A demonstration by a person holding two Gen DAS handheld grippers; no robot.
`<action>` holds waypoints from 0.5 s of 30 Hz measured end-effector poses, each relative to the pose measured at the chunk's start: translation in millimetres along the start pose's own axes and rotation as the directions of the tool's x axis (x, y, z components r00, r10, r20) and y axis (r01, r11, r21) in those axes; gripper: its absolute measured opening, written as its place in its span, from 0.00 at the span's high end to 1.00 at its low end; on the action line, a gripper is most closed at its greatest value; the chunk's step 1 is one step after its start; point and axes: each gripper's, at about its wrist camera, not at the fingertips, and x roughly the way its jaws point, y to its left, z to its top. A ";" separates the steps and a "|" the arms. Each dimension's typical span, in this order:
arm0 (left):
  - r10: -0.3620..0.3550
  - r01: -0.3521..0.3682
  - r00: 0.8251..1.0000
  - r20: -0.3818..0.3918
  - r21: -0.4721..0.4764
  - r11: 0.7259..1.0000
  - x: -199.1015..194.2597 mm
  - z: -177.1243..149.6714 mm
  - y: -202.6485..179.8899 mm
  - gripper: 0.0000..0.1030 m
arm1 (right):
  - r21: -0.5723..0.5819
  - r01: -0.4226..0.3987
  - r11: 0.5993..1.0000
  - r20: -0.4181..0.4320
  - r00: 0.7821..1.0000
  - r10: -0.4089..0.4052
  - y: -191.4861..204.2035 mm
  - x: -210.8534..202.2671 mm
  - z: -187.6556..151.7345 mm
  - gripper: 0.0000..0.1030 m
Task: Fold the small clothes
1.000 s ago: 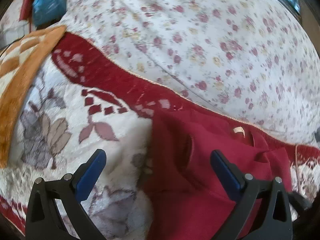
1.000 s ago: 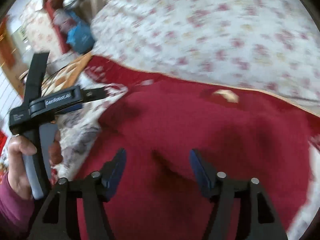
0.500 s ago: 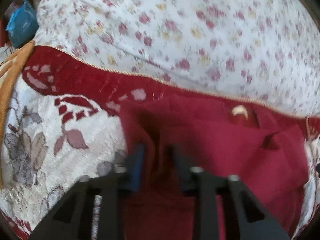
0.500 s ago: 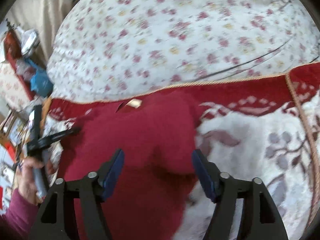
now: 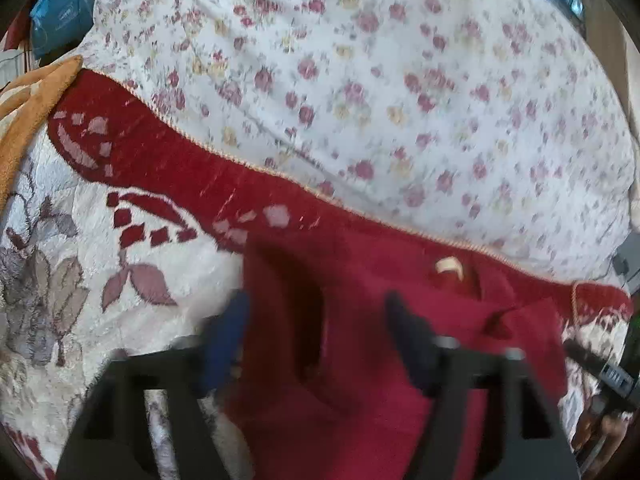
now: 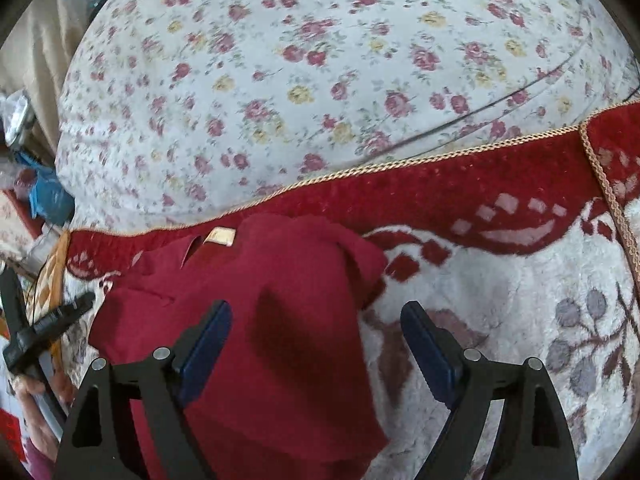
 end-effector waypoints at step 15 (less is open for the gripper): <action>0.079 -0.072 0.996 -0.048 0.125 0.990 23.3 -10.9 -16.7 0.90 | 0.053 0.005 0.999 0.019 1.000 -0.006 -20.7 -11.9 2.2 0.12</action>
